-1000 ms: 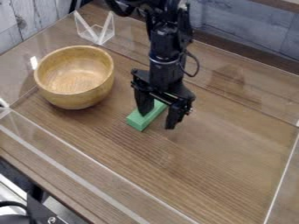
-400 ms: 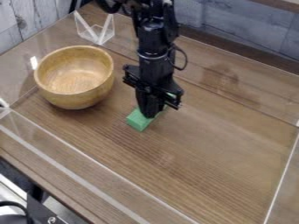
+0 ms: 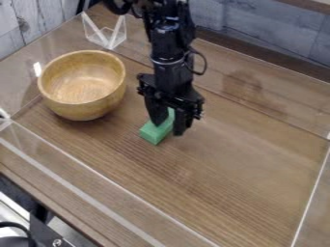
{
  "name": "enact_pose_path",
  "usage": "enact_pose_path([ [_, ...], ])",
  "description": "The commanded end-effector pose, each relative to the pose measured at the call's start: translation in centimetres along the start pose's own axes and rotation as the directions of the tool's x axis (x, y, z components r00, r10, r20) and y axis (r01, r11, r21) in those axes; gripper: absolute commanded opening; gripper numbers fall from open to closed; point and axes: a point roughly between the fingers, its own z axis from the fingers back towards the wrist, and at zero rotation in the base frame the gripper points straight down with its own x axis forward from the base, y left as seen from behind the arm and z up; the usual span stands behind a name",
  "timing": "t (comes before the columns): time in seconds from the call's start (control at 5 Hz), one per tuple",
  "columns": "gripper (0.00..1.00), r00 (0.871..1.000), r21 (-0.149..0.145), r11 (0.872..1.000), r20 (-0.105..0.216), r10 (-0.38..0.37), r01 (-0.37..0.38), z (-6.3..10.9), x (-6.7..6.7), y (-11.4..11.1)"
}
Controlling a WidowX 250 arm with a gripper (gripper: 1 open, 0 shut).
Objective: Put green object into wooden bowl
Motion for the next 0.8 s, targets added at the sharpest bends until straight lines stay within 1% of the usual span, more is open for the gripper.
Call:
enact_pose_path([
  [0.0, 0.00, 0.999, 0.008, 1.000, 0.022, -0.031, 0.030, 0.8, 0.1, -0.1],
  [0.2, 1.00, 0.998, -0.008, 0.999, 0.021, -0.051, 0.051, 1.4, -0.1, -0.7],
  [0.4, 1.00, 0.999, -0.026, 0.999, 0.021, -0.037, 0.037, 1.5, -0.4, -1.2],
  [0.6, 0.00, 0.999, -0.021, 0.999, 0.020, -0.038, 0.038, 1.1, -0.4, -1.3],
])
